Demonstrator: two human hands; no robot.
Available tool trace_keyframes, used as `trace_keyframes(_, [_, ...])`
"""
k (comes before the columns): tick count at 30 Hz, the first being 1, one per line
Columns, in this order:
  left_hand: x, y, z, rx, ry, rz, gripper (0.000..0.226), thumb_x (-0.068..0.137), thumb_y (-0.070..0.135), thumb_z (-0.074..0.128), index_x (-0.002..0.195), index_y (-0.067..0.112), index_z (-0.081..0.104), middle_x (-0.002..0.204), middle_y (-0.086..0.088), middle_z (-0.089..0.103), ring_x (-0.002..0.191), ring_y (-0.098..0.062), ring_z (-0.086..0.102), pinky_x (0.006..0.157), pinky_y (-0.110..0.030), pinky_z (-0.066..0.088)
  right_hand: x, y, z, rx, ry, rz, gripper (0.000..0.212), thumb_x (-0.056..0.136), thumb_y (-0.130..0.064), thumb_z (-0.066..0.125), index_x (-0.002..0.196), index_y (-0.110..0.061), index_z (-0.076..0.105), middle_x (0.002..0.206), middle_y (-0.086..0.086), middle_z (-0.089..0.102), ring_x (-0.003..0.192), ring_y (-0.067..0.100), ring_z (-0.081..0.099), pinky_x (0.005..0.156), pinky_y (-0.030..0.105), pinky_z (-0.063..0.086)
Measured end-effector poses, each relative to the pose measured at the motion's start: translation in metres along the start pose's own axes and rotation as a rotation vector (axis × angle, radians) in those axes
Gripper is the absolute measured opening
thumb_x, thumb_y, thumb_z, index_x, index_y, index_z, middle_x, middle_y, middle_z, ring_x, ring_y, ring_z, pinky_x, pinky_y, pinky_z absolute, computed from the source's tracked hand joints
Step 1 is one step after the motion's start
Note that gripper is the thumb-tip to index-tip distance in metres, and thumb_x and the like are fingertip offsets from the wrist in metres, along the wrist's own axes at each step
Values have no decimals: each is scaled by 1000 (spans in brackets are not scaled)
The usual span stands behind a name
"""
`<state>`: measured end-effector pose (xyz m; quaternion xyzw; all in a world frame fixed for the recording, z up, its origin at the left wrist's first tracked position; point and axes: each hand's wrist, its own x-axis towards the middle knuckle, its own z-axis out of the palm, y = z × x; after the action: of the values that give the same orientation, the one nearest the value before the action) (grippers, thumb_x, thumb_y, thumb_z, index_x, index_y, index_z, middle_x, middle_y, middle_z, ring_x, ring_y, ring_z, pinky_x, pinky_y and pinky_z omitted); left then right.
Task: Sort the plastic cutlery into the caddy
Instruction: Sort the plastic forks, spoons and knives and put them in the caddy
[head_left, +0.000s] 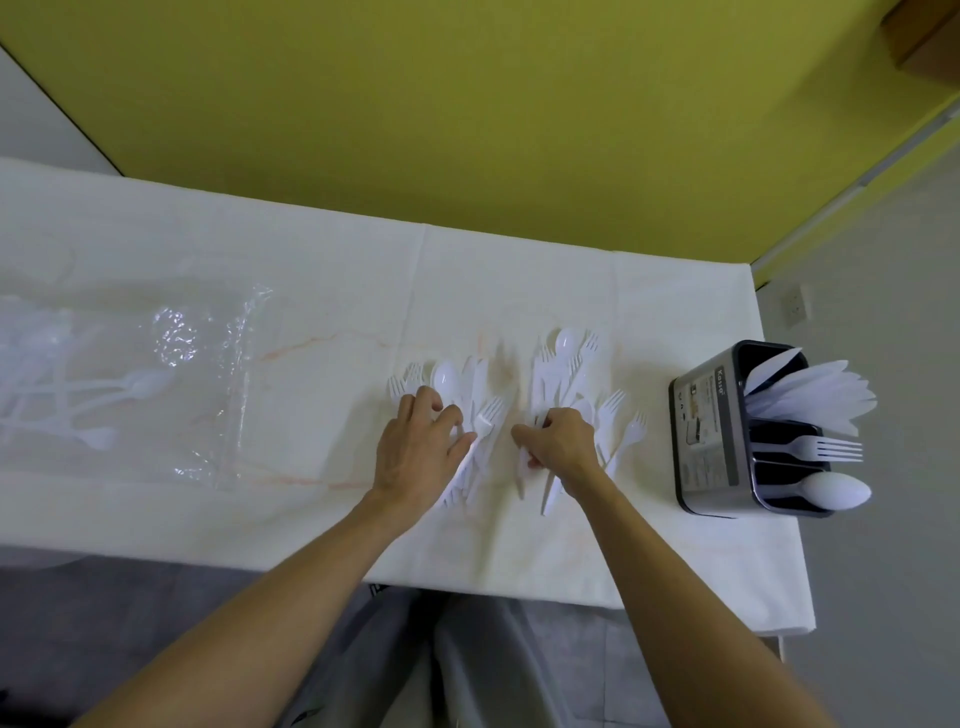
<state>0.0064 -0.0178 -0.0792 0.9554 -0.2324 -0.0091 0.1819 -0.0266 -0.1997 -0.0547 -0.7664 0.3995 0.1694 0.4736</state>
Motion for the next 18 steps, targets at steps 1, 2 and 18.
trace_keyframes(1, [1,3,0,-4,-23,-22,24,82,41,69,87,18,68,96,-2,52,85,-21,52,54,-27,45,-1,1,4,5,-7,2,13,81,-12,70,78,-3,61,70,7,64,49,14,61,42,17,45])
trace_keyframes(2, [2,6,0,-2,-52,-42,26,81,44,69,86,18,68,97,-2,51,87,-20,51,55,-28,43,-1,1,8,6,-13,0,15,81,-12,72,77,-3,60,70,8,65,48,14,62,43,17,47])
trace_keyframes(18, [16,31,1,-376,-140,-327,28,87,40,65,82,13,72,97,6,45,99,-10,44,70,-31,52,0,6,3,-224,117,-34,29,74,-21,70,66,-9,45,66,7,53,56,21,51,45,22,34])
